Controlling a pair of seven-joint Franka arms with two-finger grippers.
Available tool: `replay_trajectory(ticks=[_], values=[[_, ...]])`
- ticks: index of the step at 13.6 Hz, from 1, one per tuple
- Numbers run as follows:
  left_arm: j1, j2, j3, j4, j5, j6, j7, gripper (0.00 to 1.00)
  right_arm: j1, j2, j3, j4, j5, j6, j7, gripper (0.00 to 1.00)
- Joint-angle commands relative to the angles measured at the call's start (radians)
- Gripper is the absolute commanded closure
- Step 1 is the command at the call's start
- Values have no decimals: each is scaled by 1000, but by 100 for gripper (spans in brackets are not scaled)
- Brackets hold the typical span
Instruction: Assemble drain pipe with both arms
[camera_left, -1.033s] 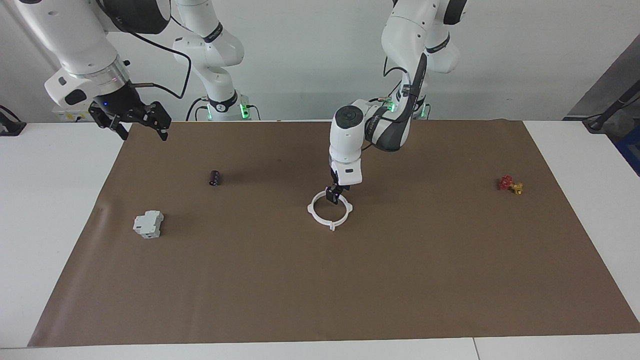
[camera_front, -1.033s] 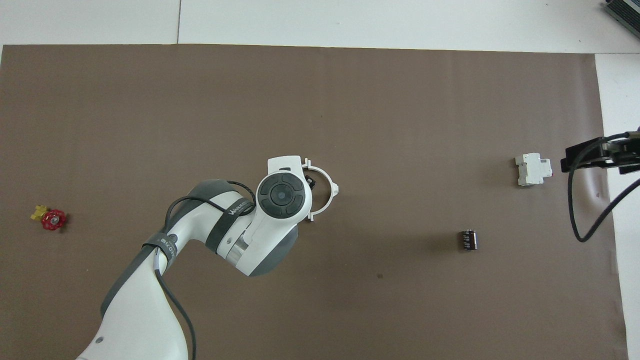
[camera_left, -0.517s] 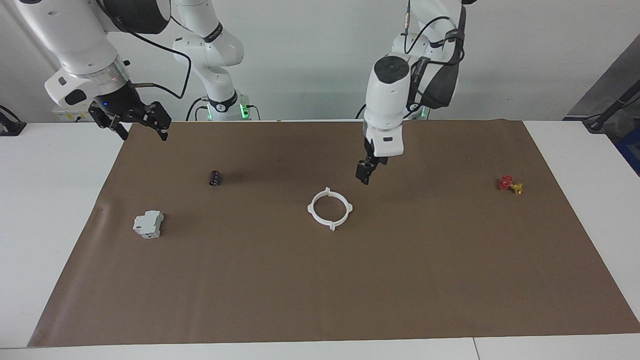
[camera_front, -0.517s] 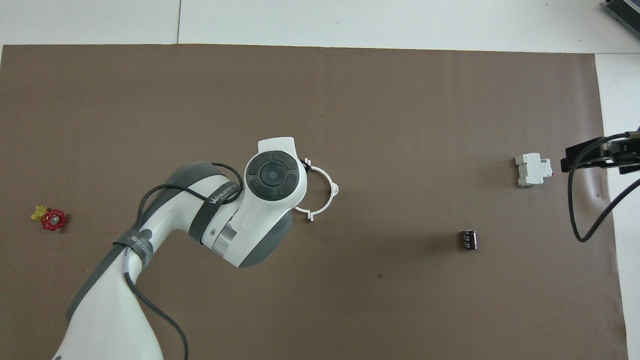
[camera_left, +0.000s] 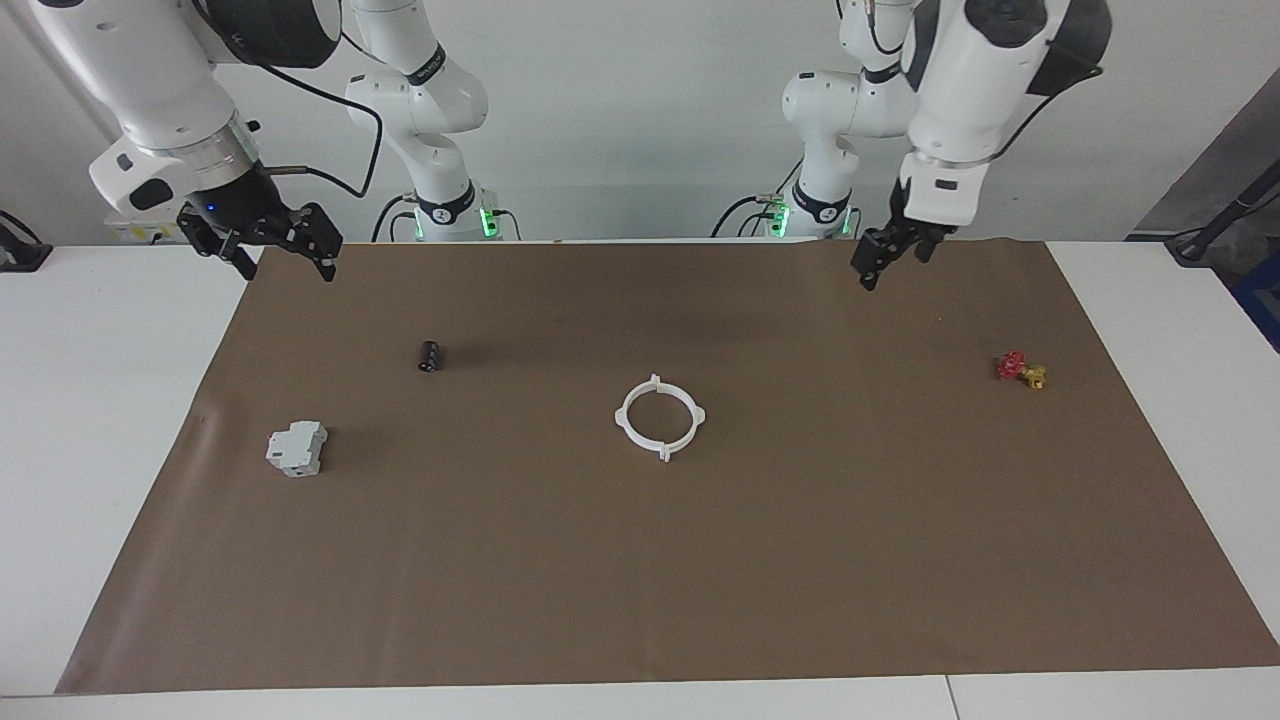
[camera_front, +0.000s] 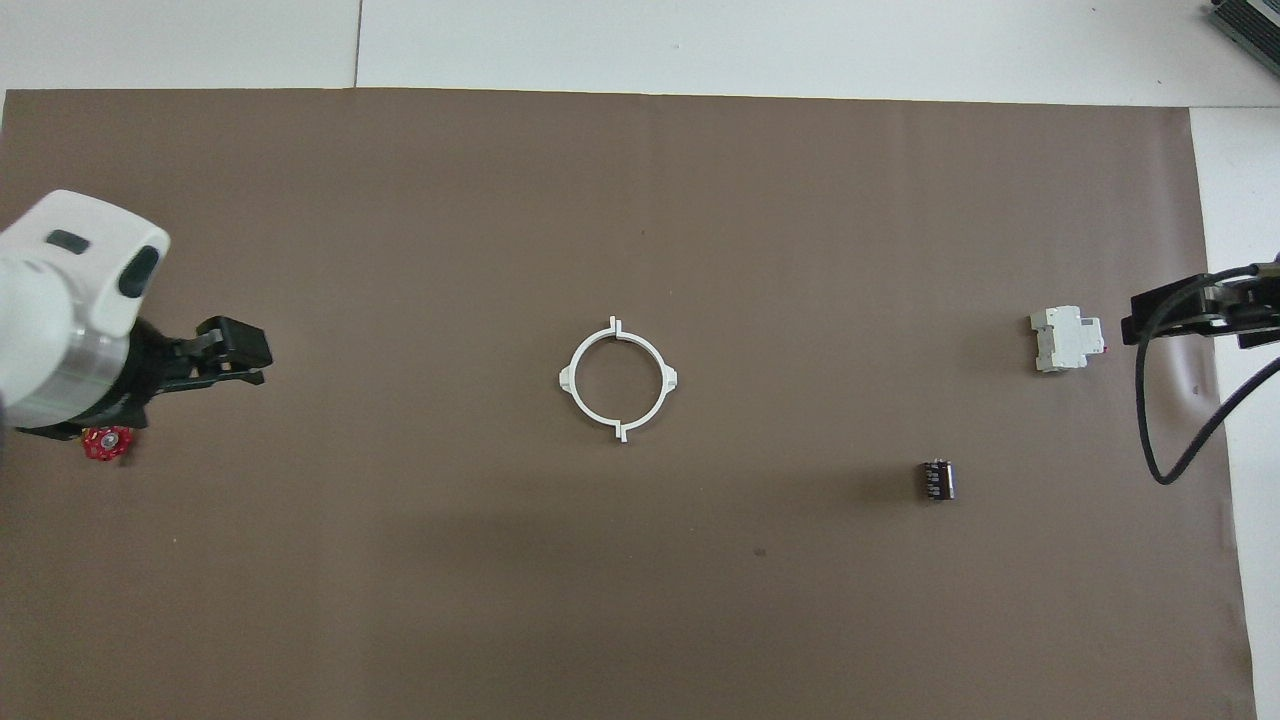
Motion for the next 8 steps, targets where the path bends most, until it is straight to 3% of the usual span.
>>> replay_trajectory(ticks=[1,3,8], values=[[147,-4,-13,73,0,-102,304,0,-6,-19,1,-28,15,19,-26,0],[212,-6,-13,96,0,-119,419,0,-6,-19,1,-28,15,20,-25,0],[203,-29,-21,78,-2,-102,499,0,-6,-19,1,-28,15,20,-25,0]])
